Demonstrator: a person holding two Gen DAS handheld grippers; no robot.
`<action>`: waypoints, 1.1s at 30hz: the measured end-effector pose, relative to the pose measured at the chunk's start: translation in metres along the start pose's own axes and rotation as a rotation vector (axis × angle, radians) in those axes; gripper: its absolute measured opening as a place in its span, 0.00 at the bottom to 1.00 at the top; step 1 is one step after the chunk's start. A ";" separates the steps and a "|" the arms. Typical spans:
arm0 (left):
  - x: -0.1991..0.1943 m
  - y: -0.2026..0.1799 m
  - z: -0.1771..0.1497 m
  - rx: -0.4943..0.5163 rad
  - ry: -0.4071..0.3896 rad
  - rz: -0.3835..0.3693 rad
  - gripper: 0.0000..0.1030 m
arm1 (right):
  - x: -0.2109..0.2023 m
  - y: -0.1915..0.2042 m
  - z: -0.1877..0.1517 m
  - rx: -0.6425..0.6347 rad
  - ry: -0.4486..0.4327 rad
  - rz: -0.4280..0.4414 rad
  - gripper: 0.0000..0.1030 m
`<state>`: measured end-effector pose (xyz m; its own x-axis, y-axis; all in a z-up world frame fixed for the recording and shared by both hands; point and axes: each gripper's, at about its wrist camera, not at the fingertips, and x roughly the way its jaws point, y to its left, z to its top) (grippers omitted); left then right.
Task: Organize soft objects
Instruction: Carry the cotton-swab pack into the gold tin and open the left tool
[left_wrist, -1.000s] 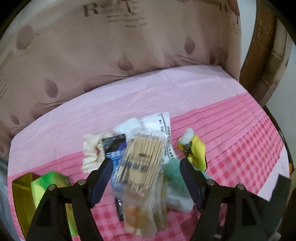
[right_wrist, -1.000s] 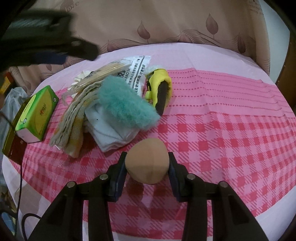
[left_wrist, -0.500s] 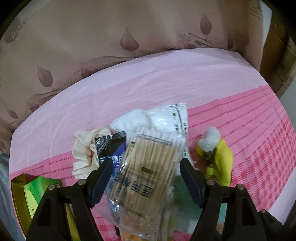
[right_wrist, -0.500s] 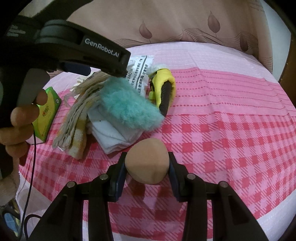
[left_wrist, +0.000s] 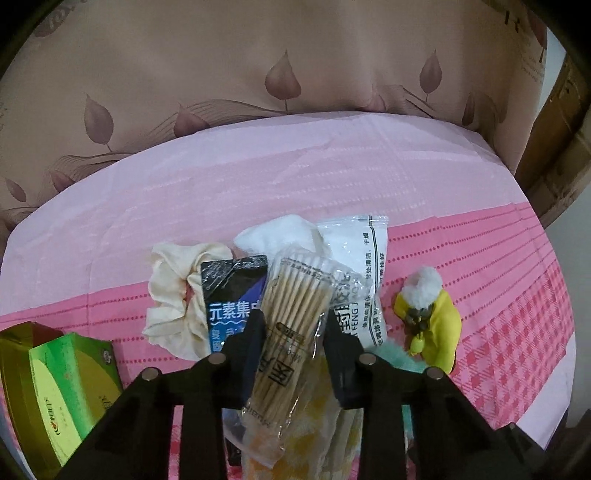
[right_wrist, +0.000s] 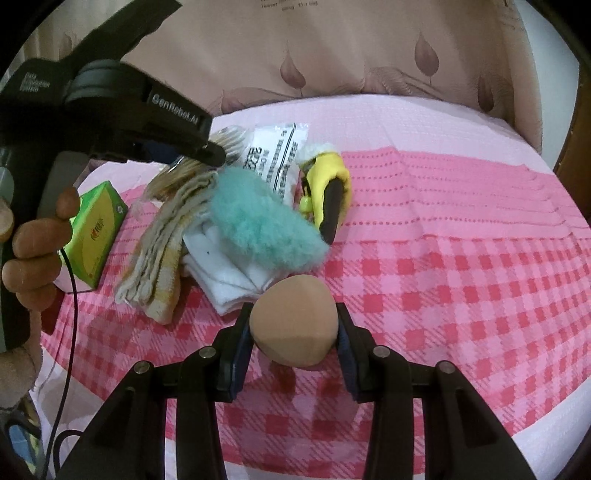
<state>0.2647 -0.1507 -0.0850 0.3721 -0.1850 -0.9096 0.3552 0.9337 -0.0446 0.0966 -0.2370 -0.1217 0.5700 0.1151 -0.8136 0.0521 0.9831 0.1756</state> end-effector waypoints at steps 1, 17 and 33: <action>-0.002 0.001 -0.001 -0.003 -0.003 0.000 0.29 | -0.002 0.000 0.001 0.001 -0.006 -0.003 0.37; -0.059 0.023 -0.019 -0.050 -0.077 0.013 0.26 | -0.015 -0.003 0.002 0.009 -0.061 -0.034 0.36; -0.120 0.096 -0.055 -0.106 -0.124 0.132 0.26 | -0.032 -0.010 -0.003 0.017 -0.098 -0.071 0.36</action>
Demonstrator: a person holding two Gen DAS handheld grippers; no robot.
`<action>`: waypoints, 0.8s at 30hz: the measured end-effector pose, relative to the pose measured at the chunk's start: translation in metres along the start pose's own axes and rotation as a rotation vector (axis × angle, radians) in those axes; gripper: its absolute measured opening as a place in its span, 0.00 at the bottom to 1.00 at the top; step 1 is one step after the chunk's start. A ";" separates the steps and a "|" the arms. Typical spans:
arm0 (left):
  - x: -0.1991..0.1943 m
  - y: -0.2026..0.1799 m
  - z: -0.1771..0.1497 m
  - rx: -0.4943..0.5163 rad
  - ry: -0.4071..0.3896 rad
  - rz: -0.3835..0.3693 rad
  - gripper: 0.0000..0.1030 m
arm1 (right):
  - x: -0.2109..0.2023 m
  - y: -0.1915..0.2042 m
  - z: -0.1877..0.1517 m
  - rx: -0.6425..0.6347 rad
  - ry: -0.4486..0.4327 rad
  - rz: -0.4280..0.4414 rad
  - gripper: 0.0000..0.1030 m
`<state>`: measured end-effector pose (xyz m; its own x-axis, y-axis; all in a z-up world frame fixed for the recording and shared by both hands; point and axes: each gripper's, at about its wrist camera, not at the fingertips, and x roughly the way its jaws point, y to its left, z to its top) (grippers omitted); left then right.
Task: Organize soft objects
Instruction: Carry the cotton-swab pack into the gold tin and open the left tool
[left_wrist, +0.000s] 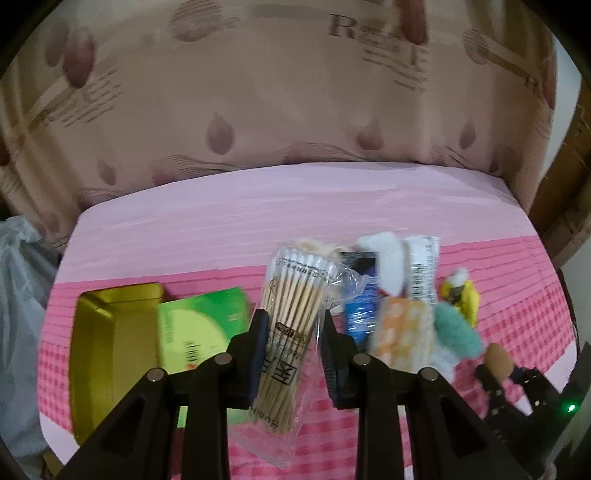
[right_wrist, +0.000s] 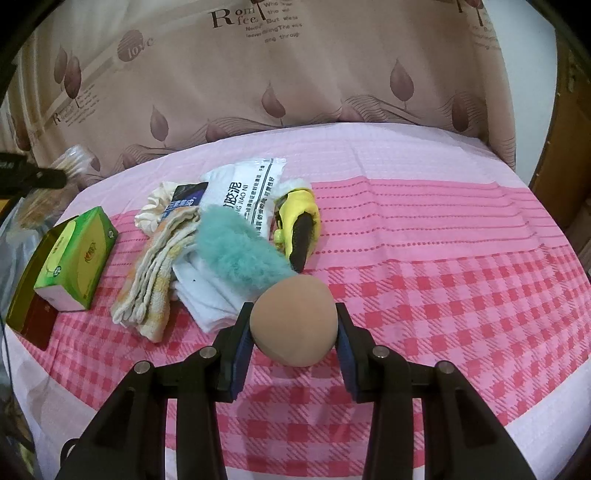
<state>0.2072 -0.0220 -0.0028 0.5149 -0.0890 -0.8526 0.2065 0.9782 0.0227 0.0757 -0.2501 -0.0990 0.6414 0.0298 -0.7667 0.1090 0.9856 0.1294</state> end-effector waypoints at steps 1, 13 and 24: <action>-0.001 0.008 -0.002 -0.006 0.001 0.011 0.26 | 0.000 0.000 0.000 0.000 -0.001 -0.004 0.36; 0.012 0.117 -0.036 -0.149 0.049 0.135 0.26 | -0.005 -0.003 0.000 0.004 -0.018 -0.039 0.36; 0.037 0.176 -0.065 -0.232 0.094 0.182 0.27 | -0.007 -0.002 0.000 0.003 -0.025 -0.063 0.36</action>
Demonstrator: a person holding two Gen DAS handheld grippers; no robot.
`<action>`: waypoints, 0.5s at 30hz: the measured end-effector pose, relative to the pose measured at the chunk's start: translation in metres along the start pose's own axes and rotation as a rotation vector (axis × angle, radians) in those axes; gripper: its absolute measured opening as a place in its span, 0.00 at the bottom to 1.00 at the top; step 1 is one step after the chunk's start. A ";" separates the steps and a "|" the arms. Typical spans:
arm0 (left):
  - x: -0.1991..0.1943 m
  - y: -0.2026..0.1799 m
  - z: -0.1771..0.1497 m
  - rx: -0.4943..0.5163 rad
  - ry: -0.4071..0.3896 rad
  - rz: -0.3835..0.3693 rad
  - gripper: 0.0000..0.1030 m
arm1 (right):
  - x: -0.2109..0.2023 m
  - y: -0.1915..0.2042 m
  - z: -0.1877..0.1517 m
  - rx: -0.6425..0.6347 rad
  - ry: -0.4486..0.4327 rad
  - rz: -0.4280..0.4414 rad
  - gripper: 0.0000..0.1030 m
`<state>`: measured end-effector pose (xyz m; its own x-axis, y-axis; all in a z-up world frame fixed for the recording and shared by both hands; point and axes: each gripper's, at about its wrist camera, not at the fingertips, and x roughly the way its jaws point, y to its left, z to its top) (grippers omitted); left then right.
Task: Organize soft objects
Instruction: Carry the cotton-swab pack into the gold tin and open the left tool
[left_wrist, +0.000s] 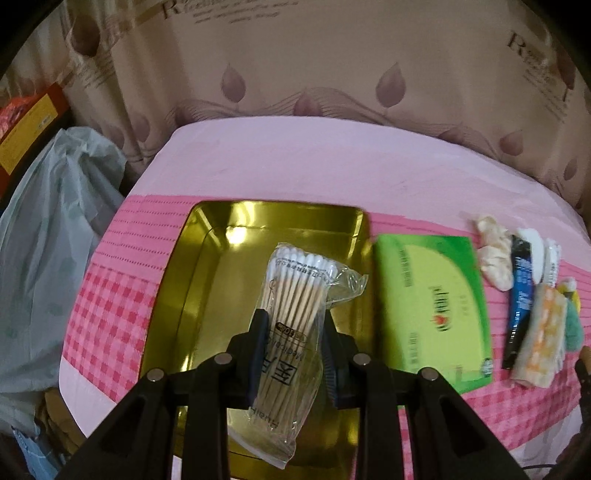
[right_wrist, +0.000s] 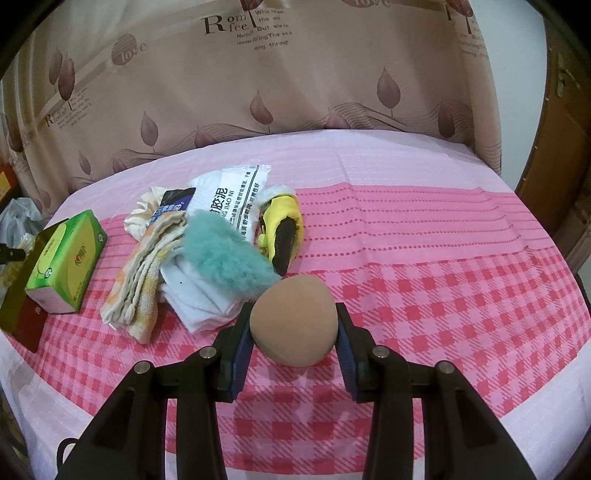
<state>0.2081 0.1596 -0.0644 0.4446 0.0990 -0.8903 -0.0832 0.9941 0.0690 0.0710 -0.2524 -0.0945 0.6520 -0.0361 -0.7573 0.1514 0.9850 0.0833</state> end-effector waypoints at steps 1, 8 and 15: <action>0.003 0.003 -0.001 -0.003 0.003 0.005 0.27 | 0.000 0.000 0.000 -0.001 0.000 -0.002 0.36; 0.024 0.028 -0.006 -0.026 0.025 0.049 0.27 | 0.001 0.000 0.000 0.001 0.002 -0.004 0.36; 0.038 0.048 -0.008 -0.052 0.039 0.065 0.27 | 0.006 -0.001 -0.002 -0.001 0.011 -0.008 0.37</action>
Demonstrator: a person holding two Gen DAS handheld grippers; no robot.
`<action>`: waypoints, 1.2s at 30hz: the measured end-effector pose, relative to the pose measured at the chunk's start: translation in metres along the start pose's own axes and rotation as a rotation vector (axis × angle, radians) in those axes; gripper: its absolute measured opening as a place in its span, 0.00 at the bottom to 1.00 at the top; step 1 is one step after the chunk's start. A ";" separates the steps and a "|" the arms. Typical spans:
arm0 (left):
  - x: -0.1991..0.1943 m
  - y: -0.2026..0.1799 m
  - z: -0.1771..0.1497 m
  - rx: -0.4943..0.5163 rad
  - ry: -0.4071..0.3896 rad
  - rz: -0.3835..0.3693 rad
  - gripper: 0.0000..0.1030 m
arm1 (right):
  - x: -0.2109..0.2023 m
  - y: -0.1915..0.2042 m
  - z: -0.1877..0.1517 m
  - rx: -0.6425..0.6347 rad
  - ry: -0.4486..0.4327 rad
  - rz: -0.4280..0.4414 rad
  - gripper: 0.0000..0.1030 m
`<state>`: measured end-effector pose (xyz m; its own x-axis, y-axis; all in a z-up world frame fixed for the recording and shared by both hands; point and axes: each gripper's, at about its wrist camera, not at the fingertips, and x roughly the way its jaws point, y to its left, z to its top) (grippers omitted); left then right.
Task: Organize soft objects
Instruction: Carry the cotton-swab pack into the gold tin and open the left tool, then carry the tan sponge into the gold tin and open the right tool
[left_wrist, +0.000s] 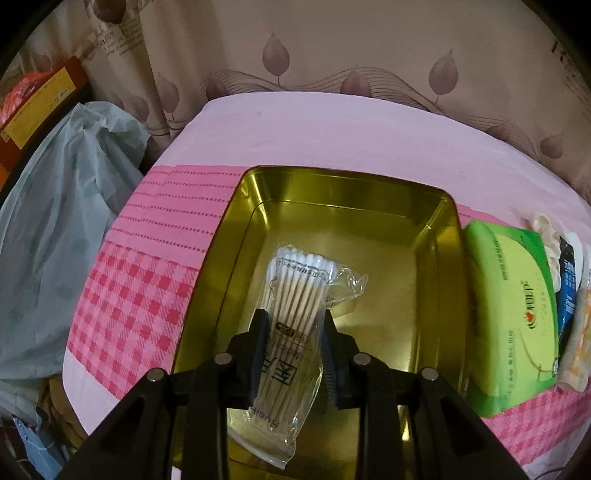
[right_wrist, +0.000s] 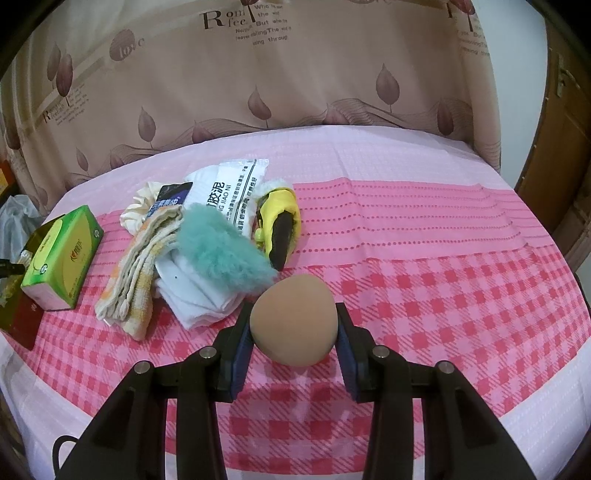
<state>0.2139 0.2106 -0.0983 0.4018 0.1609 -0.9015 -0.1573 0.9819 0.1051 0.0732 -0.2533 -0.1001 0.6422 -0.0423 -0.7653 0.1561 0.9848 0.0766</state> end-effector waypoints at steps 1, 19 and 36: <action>0.002 0.002 0.000 -0.002 0.000 0.006 0.27 | 0.000 0.000 0.000 0.001 0.001 0.000 0.37; -0.007 0.009 -0.006 -0.013 -0.022 0.017 0.34 | 0.000 0.002 -0.001 -0.011 -0.002 -0.012 0.37; -0.062 0.017 -0.063 -0.027 -0.195 0.014 0.44 | -0.024 0.010 0.005 -0.037 -0.092 -0.007 0.37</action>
<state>0.1290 0.2106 -0.0669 0.5660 0.1929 -0.8015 -0.1872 0.9769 0.1030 0.0630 -0.2434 -0.0776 0.7080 -0.0628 -0.7034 0.1343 0.9898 0.0467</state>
